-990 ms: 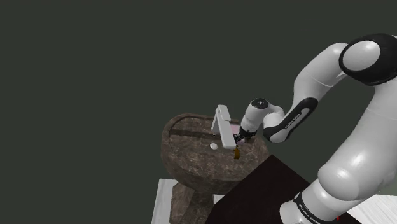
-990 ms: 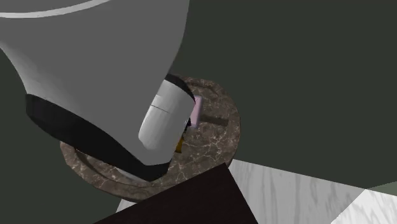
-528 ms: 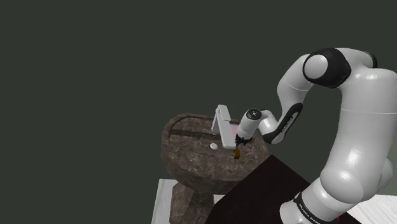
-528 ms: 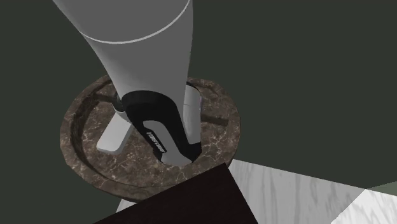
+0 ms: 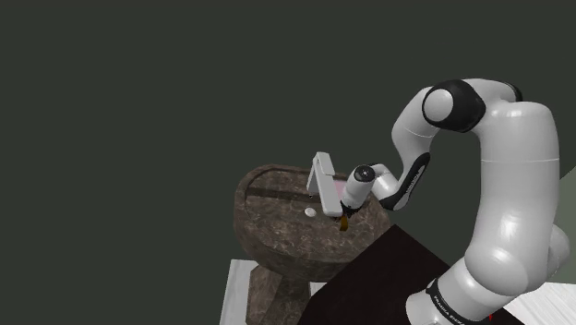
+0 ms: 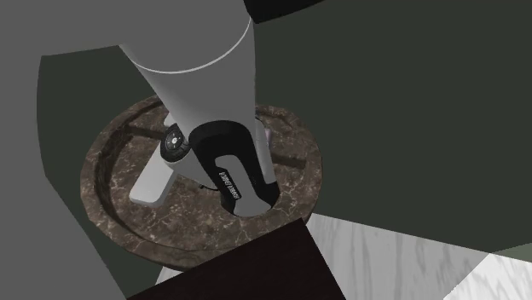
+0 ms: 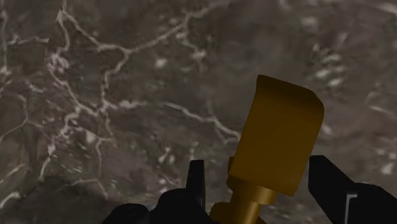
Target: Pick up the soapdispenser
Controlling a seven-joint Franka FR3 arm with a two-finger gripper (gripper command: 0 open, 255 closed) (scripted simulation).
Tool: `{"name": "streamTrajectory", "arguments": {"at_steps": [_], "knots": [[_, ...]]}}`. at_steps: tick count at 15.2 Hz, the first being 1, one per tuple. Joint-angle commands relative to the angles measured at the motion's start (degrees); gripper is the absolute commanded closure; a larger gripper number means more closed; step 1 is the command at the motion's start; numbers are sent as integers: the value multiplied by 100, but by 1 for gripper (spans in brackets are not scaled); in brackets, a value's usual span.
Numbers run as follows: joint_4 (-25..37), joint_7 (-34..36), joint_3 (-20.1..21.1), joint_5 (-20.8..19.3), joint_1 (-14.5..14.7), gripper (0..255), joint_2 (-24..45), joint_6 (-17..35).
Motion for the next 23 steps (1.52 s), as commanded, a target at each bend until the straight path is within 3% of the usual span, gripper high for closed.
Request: {"name": "streamTrajectory", "arguments": {"at_steps": [1,9,15,23], "knots": [[9,48,2,-46,-2,255,13,0],[19,21,2,-17,-1,255,21,1],[-448,-1017,-31,923,4,255,-584,-45],[-1016,-2445,248,2226,-251,255,-1427,-288]]}}
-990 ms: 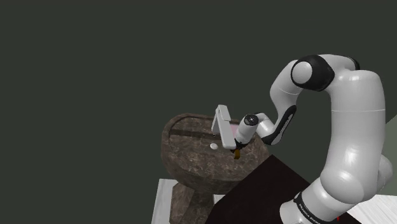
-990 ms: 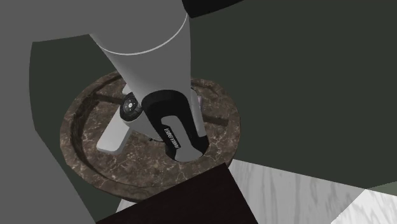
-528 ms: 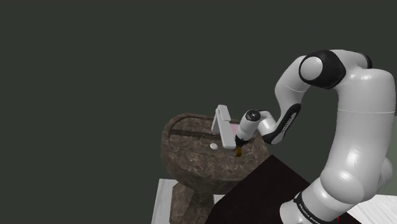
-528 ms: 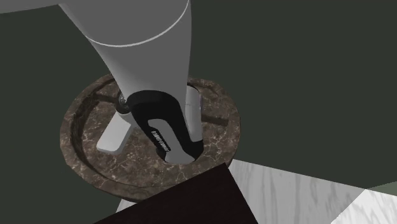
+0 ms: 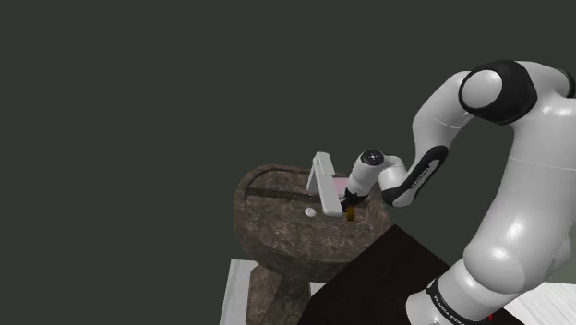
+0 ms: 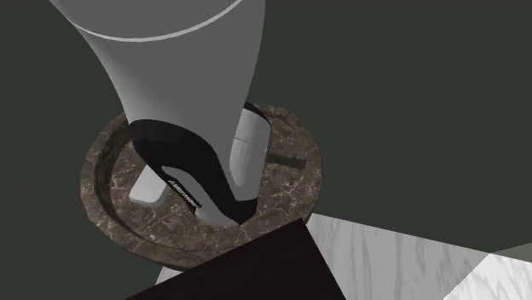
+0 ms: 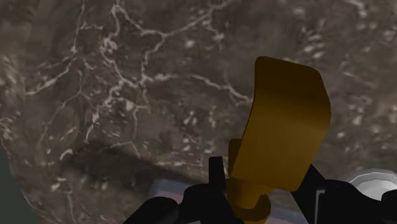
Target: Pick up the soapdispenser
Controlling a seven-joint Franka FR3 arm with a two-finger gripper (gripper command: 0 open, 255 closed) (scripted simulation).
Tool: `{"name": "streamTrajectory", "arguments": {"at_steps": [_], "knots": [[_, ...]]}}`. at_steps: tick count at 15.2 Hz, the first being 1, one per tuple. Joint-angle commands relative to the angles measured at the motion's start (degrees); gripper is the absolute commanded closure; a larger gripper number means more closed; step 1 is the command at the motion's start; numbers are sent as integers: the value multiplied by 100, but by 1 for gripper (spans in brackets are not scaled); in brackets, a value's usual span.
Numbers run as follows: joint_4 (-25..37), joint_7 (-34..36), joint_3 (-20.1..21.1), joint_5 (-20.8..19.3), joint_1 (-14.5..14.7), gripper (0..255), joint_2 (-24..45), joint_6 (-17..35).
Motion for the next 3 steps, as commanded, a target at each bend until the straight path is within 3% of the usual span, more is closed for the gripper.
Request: {"name": "streamTrajectory", "arguments": {"at_steps": [1,3], "knots": [[-126,-370,105,355,-78,255,-211,-80],[-136,-396,116,379,-88,255,-227,-86]]}}
